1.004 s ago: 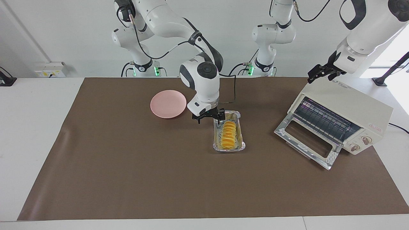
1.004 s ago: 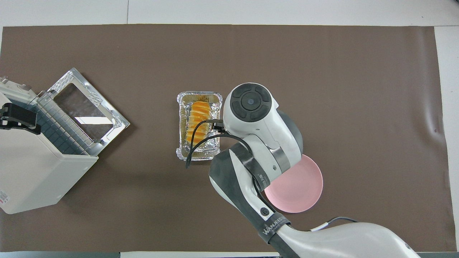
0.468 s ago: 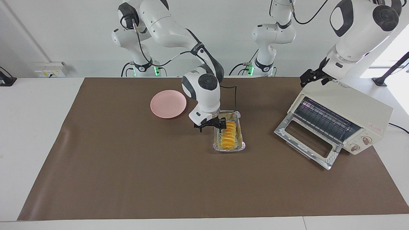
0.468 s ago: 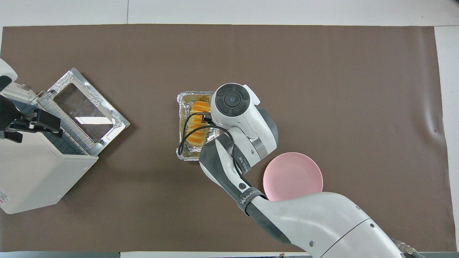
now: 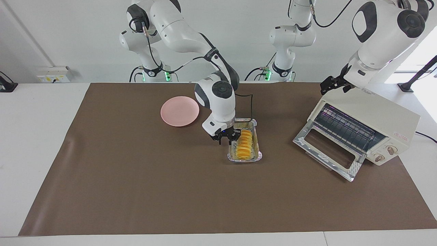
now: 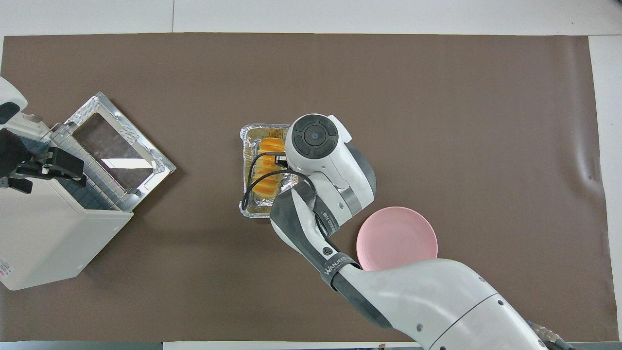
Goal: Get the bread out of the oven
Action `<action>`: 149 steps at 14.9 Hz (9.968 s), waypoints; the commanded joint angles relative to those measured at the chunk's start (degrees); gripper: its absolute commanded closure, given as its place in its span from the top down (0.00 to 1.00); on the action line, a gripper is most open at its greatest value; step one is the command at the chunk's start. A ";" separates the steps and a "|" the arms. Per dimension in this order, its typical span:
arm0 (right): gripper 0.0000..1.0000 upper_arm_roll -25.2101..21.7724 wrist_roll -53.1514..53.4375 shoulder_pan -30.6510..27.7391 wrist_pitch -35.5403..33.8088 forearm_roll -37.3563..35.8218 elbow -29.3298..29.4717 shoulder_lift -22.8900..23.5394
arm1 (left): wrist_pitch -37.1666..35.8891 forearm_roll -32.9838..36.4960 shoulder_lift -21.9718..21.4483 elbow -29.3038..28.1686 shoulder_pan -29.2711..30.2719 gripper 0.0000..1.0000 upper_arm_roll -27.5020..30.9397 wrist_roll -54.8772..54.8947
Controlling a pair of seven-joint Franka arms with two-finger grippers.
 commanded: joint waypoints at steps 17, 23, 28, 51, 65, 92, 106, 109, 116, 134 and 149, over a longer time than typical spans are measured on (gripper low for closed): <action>0.00 0.16 -15.44 -15.18 -21.35 3.82 15.76 -2.49 | 0.41 1.10 -0.80 0.20 -0.55 1.00 -0.06 0.27; 0.00 -0.01 -30.20 -24.85 -18.21 4.09 6.20 -4.60 | 1.72 0.05 -0.89 -0.06 -0.56 1.00 -0.24 0.10; 0.00 -0.10 -33.13 -27.15 -11.52 4.18 0.64 -4.26 | 2.70 -0.66 -0.89 -0.15 -0.56 1.00 -0.15 0.10; 1.00 -0.45 -24.08 -22.23 -10.64 0.22 1.79 -3.12 | 2.26 -0.48 -0.80 -0.07 0.24 1.00 0.29 -0.08; 0.06 -0.45 -24.08 -21.53 0.09 -0.13 -7.27 -3.37 | 2.35 -0.48 -0.89 0.11 0.15 1.00 0.29 -0.08; 0.00 0.16 -15.82 -13.01 -23.67 0.31 -24.53 -36.65 | 2.26 -0.48 -0.89 0.11 0.15 1.00 0.29 -0.08; 0.00 0.25 -16.35 -6.86 9.03 0.31 -60.34 -46.35 | 2.35 -0.48 -0.89 0.11 0.15 1.00 0.29 -0.08; 0.00 0.25 -16.26 -6.23 11.43 0.31 -61.58 -45.56 | 2.34 -0.48 -0.98 0.11 0.15 1.00 0.29 -0.08; 1.00 0.25 -15.73 -6.23 11.25 0.31 -59.84 -44.34 | 2.35 -0.48 -0.98 0.20 0.15 1.00 0.29 -0.08; 1.00 -1.86 -42.62 -27.76 -42.14 0.40 -1.51 -36.09 | 2.35 -0.48 -0.89 0.20 0.15 1.00 0.29 -0.08; 1.00 -1.77 -47.46 -35.77 -45.26 -1.53 4.25 -32.47 | 2.35 -0.48 -0.89 0.11 0.15 1.00 0.29 -0.08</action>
